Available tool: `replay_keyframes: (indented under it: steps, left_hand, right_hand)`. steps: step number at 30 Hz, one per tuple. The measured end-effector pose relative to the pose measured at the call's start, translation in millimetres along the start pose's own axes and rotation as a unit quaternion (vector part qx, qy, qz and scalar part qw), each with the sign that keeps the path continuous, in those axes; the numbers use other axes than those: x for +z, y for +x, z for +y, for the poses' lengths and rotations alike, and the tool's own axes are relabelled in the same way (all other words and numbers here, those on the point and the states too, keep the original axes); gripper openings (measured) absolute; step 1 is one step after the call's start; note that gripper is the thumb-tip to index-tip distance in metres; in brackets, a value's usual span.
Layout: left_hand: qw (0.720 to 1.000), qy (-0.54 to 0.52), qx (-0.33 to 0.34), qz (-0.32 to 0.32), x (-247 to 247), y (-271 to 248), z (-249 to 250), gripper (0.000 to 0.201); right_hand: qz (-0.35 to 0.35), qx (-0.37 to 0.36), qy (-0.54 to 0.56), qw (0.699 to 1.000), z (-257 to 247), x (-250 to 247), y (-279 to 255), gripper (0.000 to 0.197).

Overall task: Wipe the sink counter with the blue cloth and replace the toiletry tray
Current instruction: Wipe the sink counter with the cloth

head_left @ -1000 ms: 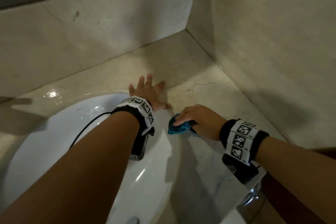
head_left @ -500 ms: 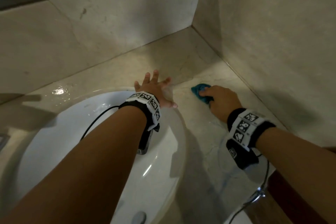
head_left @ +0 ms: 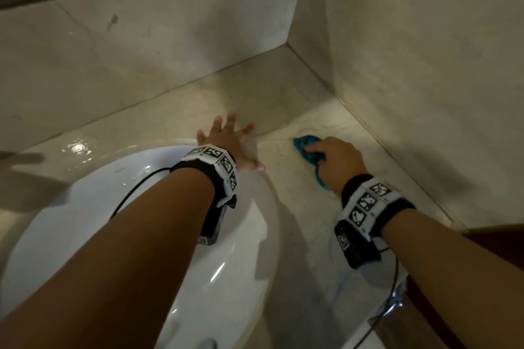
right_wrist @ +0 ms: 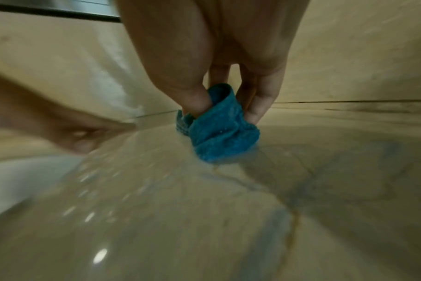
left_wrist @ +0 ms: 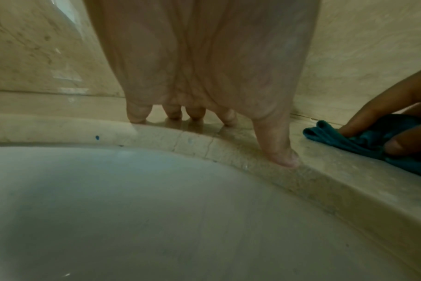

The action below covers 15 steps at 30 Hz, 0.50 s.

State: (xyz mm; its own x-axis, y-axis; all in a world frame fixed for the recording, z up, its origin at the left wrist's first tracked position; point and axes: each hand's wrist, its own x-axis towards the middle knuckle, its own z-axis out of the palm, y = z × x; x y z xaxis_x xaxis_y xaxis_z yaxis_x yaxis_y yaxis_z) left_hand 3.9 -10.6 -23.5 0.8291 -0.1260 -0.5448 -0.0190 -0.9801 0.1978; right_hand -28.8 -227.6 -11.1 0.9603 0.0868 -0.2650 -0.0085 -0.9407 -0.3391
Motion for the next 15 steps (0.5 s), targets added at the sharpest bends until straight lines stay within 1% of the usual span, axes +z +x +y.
replay_keyframes:
  steps: [5, 6, 8, 9, 11, 13, 15]
  left_hand:
    - [1.0, 0.009, -0.004, 0.01, 0, -1, 2, 0.104]
    - [1.0, 0.011, -0.004, 0.013, 0, -2, 2, 0.104]
    - [1.0, 0.012, -0.003, 0.014, 0, -3, 3, 0.103]
    - [1.0, 0.01, -0.003, 0.014, -1, -3, 3, 0.103]
    - [1.0, 0.005, -0.003, 0.009, -2, -1, 2, 0.104]
    - [1.0, 0.0, -0.006, 0.002, -1, 1, 1, 0.105]
    - [1.0, 0.001, -0.01, 0.001, 0, 3, 0, 0.105]
  right_hand:
    - [-0.086, -0.136, -0.019, 0.987, -28, 22, -40, 0.042]
    - [-0.109, -0.147, -0.022, 0.983, -30, 23, -44, 0.042]
    - [-0.152, -0.136, 0.008, 0.979, -27, 17, -42, 0.045]
    - [-0.151, -0.12, 0.041, 0.98, -25, 11, -37, 0.046]
    - [-0.086, -0.086, 0.082, 0.989, -14, -1, -20, 0.046]
    - [-0.014, -0.043, 0.069, 0.997, 5, -10, 4, 0.044]
    - [0.031, 0.001, 0.045, 0.999, 23, -14, 24, 0.045]
